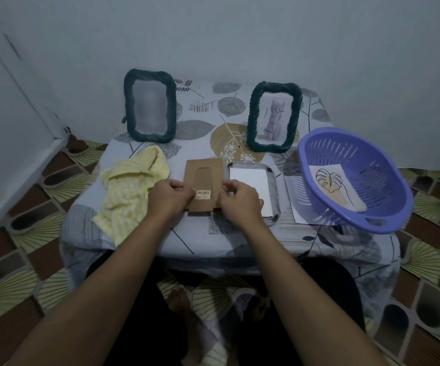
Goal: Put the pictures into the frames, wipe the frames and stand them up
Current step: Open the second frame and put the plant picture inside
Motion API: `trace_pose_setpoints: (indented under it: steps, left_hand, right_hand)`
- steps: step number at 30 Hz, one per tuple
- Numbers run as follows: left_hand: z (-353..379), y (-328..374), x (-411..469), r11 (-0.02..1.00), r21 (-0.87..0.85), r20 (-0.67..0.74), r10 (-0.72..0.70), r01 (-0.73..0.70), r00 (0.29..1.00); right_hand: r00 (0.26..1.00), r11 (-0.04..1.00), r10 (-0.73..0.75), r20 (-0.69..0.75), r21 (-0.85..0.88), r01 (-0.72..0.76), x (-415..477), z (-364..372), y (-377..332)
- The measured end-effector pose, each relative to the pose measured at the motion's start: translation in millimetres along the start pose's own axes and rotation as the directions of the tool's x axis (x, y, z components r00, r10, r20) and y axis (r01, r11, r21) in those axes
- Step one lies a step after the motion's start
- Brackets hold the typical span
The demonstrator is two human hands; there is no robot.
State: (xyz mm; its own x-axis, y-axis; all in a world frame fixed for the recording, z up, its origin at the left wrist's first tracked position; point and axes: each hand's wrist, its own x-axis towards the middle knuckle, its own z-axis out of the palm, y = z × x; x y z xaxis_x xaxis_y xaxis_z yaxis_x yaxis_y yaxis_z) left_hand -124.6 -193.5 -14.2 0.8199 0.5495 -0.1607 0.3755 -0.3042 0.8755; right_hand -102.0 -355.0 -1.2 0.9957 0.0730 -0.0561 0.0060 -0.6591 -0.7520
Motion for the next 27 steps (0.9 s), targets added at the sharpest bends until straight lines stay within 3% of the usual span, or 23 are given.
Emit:
trace_pose_setpoints:
  steps: [5,11,17,22,27]
  left_hand:
    - [-11.7,-9.4,9.3,0.994,0.108,-0.04,-0.003,0.007,0.999]
    - [-12.6,-12.5,5.5,0.945,0.293,0.002,0.152,-0.146,0.988]
    - [-6.3,0.9,2.4,0.805,0.482,0.11,0.336,-0.346,0.935]
    - [13.9,17.8,-3.8,0.746,0.391,0.243,0.482,-0.54,0.842]
    - [41.4,24.3,-4.5,0.699,0.317,0.409,0.509,-0.641,0.757]
  right_hand:
    - [0.984,0.956,-0.14,0.109,-0.244,0.163,-8.5,17.2,-5.5]
    - [0.958,0.839,-0.257,0.129,-0.463,0.287,-16.4,19.9,-7.5]
    - [0.963,0.911,-0.247,0.11,-0.313,0.27,-11.0,7.4,-3.2]
    - [0.972,0.966,-0.228,0.056,-0.114,0.233,-2.2,-7.8,11.5]
    - [0.986,0.975,-0.163,-0.045,-0.16,0.154,4.9,-33.5,37.6]
